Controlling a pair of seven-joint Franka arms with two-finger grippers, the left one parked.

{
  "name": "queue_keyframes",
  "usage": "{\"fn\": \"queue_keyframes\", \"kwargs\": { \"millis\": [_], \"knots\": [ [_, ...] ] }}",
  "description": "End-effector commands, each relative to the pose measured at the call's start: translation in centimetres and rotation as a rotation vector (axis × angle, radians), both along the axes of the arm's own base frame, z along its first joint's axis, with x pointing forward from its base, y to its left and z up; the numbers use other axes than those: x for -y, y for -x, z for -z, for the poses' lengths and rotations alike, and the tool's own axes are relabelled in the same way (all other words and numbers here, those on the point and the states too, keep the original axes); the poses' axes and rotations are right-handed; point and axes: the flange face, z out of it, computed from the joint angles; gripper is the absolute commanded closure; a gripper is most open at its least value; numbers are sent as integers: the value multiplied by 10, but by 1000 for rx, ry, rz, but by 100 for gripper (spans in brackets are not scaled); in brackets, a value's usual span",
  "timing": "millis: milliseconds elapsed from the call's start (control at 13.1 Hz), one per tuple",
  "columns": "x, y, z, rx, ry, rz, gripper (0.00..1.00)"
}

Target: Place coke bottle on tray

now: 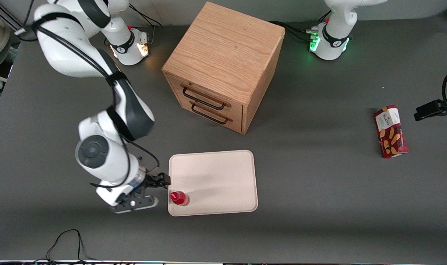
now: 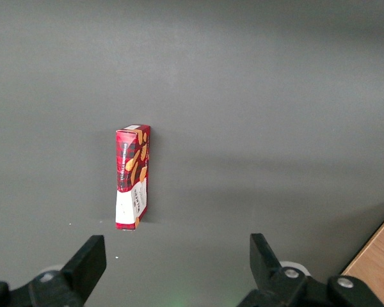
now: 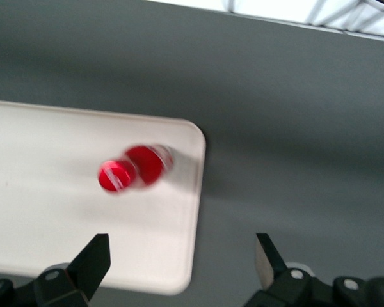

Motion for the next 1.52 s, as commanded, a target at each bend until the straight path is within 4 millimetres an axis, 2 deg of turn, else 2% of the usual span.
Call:
{"fn": "queue_keyframes", "kwargs": {
  "millis": [0,152,305,457,533,686,762,914,1067,1295,1448],
  "knots": [
    [62,62,-38,-58,56,89,0],
    [115,106,-71,-73,-7,182,0],
    [170,151,-96,-72,-28,203,0],
    [188,204,-119,-53,-34,206,0],
    [201,223,-128,-44,-40,219,0],
    [211,243,-146,-89,-24,204,0],
    [219,244,-157,-103,-23,217,0],
    [221,241,-159,-107,-20,220,0],
    [220,222,-164,-91,-18,224,0],
    [221,183,-155,-90,34,219,0],
    [219,179,-154,-88,35,218,0]
  ]
}}
